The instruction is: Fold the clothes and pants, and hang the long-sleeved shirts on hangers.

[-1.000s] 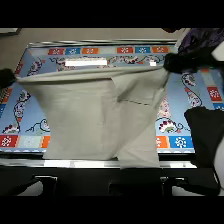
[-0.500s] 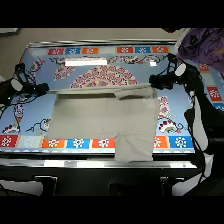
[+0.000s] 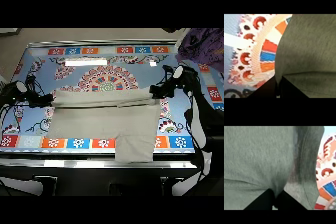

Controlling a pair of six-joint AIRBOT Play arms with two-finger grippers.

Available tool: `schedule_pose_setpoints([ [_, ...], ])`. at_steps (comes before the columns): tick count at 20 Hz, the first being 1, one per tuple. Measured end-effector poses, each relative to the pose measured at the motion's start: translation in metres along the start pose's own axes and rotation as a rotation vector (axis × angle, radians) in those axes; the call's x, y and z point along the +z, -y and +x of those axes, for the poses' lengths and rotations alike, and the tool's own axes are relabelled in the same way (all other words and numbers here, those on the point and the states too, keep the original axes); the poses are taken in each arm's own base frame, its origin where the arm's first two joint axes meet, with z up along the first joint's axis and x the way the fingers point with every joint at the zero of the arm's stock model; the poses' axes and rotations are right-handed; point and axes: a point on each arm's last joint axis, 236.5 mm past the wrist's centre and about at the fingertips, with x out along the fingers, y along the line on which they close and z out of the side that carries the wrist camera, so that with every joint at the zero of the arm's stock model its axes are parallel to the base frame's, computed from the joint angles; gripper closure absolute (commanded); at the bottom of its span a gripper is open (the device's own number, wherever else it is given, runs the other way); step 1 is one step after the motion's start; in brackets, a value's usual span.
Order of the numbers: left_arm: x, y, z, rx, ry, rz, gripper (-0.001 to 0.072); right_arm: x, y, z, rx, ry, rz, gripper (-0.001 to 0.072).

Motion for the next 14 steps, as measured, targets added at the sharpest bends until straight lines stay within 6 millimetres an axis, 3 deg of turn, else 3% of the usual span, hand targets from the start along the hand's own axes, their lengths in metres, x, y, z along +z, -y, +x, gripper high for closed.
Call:
schedule_pose_setpoints([
  [8,-0.023,0.004,0.016,0.006,-0.104,0.013,0.0685,-0.023,0.009,0.027,-0.013,-0.118,0.011,0.0675],
  [9,-0.026,0.006,0.02,0.006,-0.114,0.018,0.0646,-0.024,0.009,0.03,-0.014,-0.124,0.012,0.0673],
  [10,-0.028,0.008,0.023,0.006,-0.124,0.024,0.0571,-0.025,0.01,0.032,-0.014,-0.13,0.013,0.0628],
  [12,-0.032,0.013,0.027,0.006,-0.14,0.034,0.0228,-0.027,0.011,0.035,-0.015,-0.143,0.014,0.034],
  [13,-0.032,0.015,0.027,0.003,-0.139,0.036,0.0072,-0.028,0.012,0.036,-0.018,-0.145,0.014,0.0265],
  [14,-0.03,0.017,0.027,0.0,-0.138,0.038,0.0056,-0.029,0.011,0.036,-0.013,-0.15,0.016,0.0243],
])
